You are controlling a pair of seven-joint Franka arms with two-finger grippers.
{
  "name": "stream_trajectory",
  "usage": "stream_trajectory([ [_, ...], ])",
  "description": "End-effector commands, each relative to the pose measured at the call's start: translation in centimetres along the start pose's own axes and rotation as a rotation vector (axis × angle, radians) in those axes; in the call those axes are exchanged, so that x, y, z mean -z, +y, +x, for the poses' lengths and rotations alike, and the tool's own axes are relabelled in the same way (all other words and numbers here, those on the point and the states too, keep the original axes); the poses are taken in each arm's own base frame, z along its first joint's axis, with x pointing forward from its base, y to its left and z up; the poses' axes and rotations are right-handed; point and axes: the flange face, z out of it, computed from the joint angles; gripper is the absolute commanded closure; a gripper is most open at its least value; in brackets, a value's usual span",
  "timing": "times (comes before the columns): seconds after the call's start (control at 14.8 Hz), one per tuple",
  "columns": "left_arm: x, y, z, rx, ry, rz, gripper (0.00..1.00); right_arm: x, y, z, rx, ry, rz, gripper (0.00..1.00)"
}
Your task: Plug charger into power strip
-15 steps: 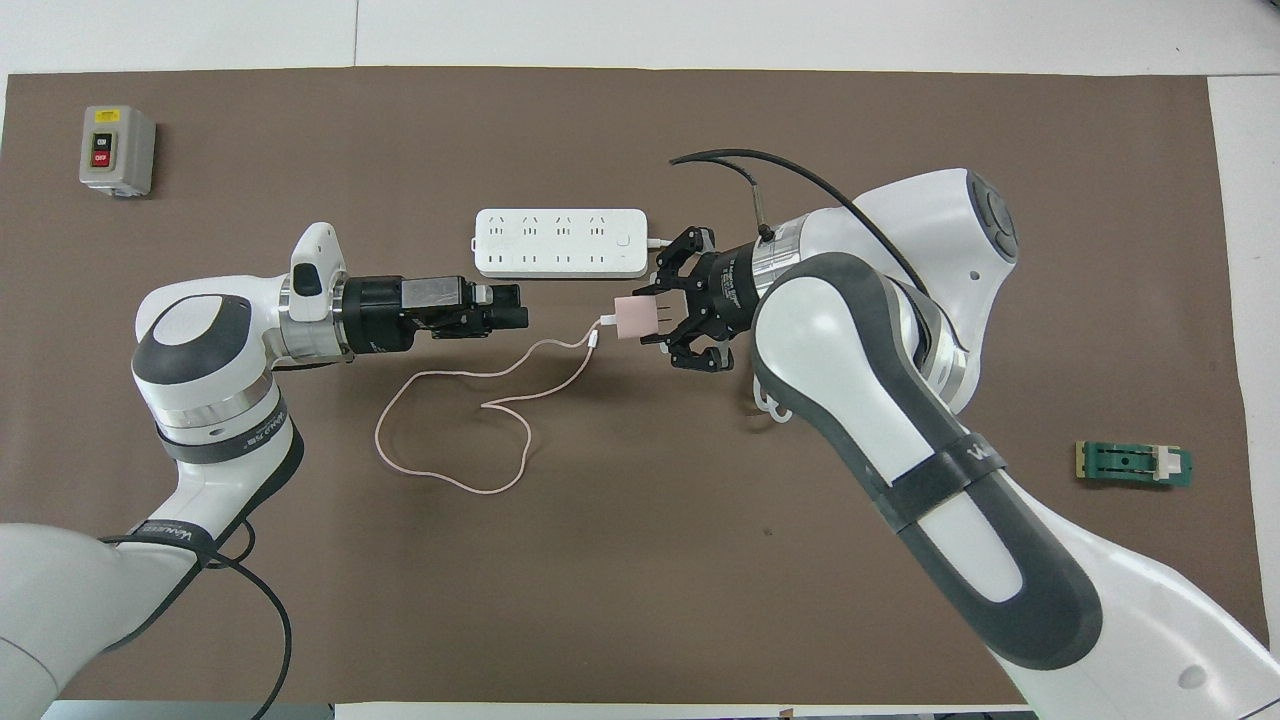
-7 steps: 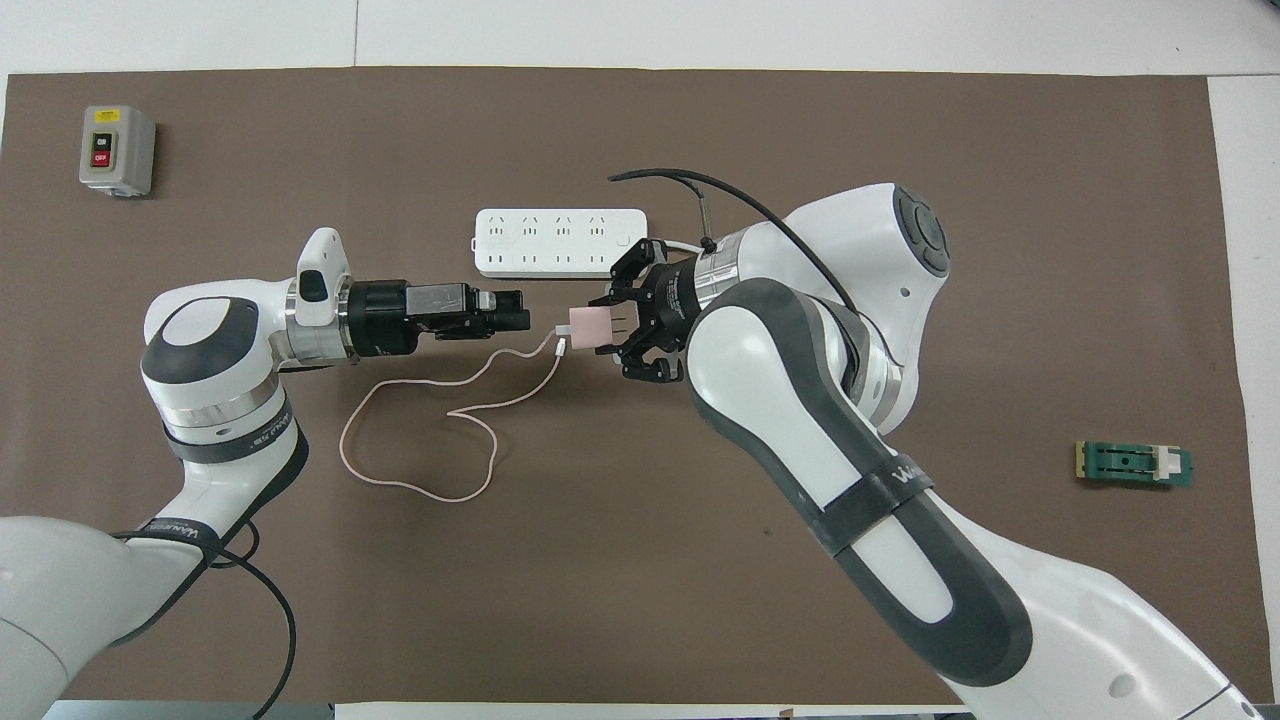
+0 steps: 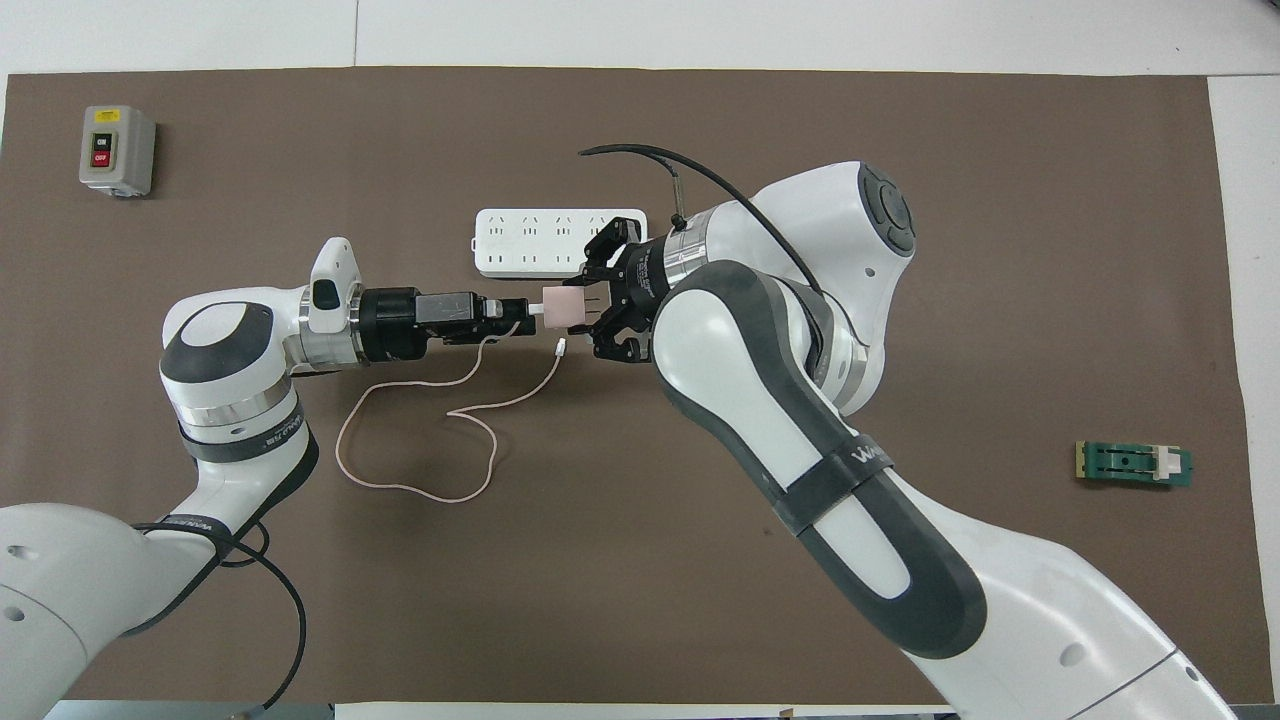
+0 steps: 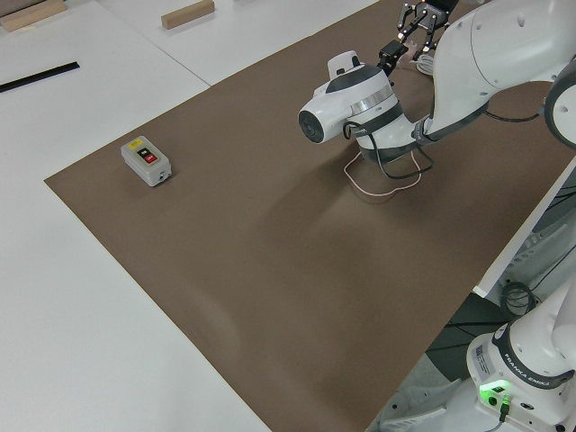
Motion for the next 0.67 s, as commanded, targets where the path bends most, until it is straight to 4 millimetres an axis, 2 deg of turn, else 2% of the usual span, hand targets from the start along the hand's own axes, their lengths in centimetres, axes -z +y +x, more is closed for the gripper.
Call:
stream_trajectory([
  [0.0, -0.6, 0.2, -0.5, -0.013, 0.01, -0.022, 0.0, -1.4, -0.6, -0.4, -0.015, -0.002, 0.01, 1.0],
  [0.13, -0.7, 0.2, -0.4, -0.013, 0.009, -0.023, 0.0, -1.2, -1.3, -1.2, -0.016, -0.007, 0.024, 1.0],
  [0.61, -0.8, 0.2, -0.4, -0.015, 0.008, -0.023, 0.0, -1.4, -1.2, -1.5, -0.015, -0.009, 0.021, 1.0],
])
